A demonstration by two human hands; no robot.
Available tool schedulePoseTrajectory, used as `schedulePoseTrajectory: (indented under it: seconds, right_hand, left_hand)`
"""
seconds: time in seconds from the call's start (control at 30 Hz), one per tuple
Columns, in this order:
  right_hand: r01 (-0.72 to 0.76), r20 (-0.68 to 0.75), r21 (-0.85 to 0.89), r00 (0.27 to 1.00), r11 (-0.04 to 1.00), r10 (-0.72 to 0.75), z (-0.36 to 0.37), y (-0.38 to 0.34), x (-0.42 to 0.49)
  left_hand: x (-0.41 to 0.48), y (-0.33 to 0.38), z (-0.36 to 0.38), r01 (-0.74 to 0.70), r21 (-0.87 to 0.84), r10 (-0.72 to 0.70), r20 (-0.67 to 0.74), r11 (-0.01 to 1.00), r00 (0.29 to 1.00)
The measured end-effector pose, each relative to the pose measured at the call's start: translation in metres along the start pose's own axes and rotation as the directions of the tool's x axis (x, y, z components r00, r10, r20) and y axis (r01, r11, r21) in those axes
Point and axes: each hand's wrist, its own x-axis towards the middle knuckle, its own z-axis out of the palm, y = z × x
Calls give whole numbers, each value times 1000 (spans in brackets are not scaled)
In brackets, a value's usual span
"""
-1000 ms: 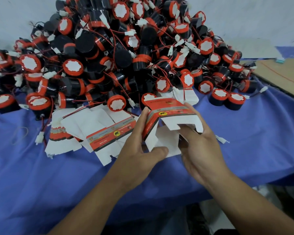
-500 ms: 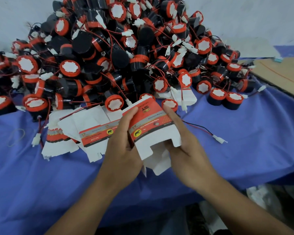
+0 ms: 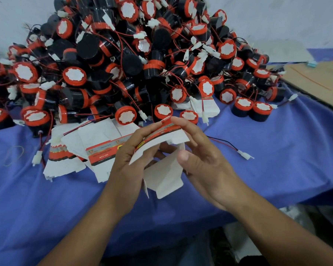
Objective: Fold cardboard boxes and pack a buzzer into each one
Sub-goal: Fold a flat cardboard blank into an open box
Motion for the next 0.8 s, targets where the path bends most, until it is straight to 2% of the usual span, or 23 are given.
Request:
schedulePoseTrajectory:
  seconds: [0.17, 0.27, 0.33, 0.5, 0.8]
  right_hand:
    - [20, -120, 52, 993, 998, -14, 3, -2, 5]
    - [24, -208, 84, 978, 996, -6, -1, 0, 5]
    - [0, -270, 71, 963, 997, 19, -1, 3, 5]
    - [-14, -304, 31, 952, 999, 23, 5, 5, 5]
    - [26, -175, 73, 984, 997, -13, 7, 0, 3]
  left_hand:
    - [0, 0, -2, -9, 101, -5, 135, 995, 991]
    - [-2, 1, -7, -10, 217, -59, 311, 976, 949]
    - [-4, 1, -8, -20, 286, -90, 365, 958, 927]
    - [-5, 3, -5, -88, 296, -22, 348, 951, 937]
    - [-3, 7, -3, -89, 105, 59, 258, 991, 964]
